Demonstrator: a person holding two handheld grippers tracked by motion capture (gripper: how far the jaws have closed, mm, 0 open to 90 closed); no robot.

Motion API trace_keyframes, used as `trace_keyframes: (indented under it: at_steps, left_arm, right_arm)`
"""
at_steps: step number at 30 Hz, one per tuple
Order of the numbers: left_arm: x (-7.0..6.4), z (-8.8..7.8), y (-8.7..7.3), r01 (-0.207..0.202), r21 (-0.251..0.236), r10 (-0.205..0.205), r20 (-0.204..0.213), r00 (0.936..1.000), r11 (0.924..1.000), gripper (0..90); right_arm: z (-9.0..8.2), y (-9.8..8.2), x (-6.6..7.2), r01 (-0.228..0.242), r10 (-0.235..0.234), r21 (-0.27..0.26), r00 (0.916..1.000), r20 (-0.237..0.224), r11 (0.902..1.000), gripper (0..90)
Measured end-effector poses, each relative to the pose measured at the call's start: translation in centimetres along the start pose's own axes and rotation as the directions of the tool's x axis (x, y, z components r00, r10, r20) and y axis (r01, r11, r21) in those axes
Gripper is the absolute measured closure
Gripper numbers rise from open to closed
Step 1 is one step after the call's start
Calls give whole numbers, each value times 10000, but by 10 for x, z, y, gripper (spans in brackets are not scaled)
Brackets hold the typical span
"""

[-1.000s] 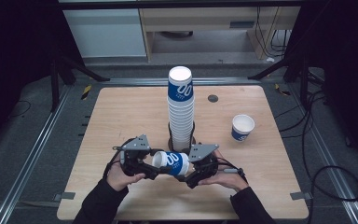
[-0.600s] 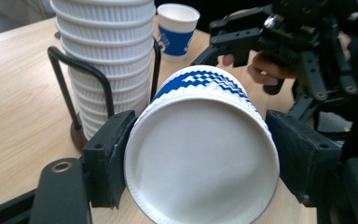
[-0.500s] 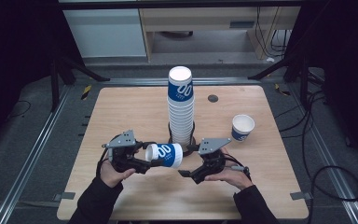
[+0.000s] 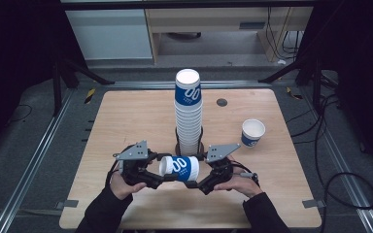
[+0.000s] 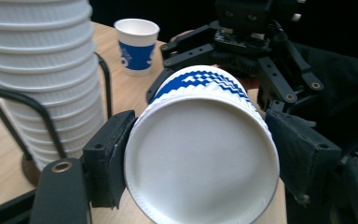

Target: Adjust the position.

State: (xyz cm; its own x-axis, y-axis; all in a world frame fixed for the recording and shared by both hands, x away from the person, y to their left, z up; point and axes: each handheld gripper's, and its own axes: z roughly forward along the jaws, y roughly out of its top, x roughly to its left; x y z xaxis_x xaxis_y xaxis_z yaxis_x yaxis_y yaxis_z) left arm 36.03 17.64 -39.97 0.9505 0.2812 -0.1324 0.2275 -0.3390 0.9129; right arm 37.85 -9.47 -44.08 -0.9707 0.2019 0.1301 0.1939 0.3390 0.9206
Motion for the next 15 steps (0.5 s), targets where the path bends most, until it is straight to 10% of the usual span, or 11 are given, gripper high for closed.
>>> trace_keyframes:
  at_steps: [15]
  left_arm:
    - [-3,6,0,-16,271,11,212,9998,9996,262]
  right_arm:
    - [2,-3,2,281,-276,96,9987,-421,9996,135]
